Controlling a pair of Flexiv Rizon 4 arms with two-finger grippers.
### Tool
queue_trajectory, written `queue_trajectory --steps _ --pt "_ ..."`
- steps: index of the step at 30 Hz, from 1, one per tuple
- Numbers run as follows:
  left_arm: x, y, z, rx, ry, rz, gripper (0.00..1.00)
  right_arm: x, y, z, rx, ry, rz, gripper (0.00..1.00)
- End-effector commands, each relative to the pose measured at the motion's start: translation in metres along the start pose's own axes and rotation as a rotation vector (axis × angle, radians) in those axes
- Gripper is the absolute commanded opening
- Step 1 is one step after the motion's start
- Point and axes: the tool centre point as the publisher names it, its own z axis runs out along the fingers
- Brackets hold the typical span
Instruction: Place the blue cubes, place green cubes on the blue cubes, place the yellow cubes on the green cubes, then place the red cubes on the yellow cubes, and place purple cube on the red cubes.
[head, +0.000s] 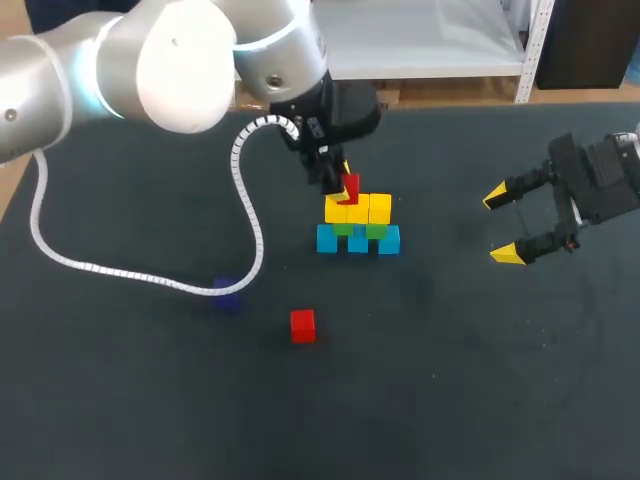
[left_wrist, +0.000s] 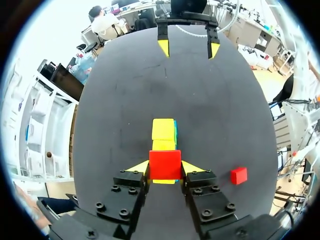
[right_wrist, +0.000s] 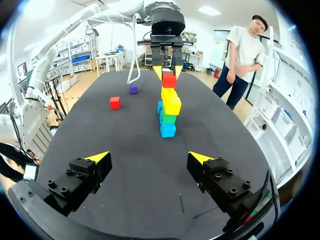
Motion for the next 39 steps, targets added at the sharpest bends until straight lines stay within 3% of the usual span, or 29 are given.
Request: queue_trajectory --steps 1,27,32,39 --pt "0.0003 0.0033 0.0017 0.008 0.0 -0.002 0.0 0.0004 -0.0001 0.0001 0.001 -0.003 -0.001 1.0" --pt "0.0008 0.0042 0.0081 0.026 -0.006 -0.01 0.0 0.0004 -0.0001 0.0001 0.001 -0.003 -0.001 1.0" --pt "0.001 0.0045 0.0083 0.027 -0.004 -0.01 0.19 0.0004 -0.0001 0.0001 0.001 -0.003 -0.001 1.0" --pt "0.0025 0.0055 0.008 0.026 -0.003 -0.012 0.29 0.0004 -0.0001 0.0001 0.001 -0.003 -0.001 1.0"
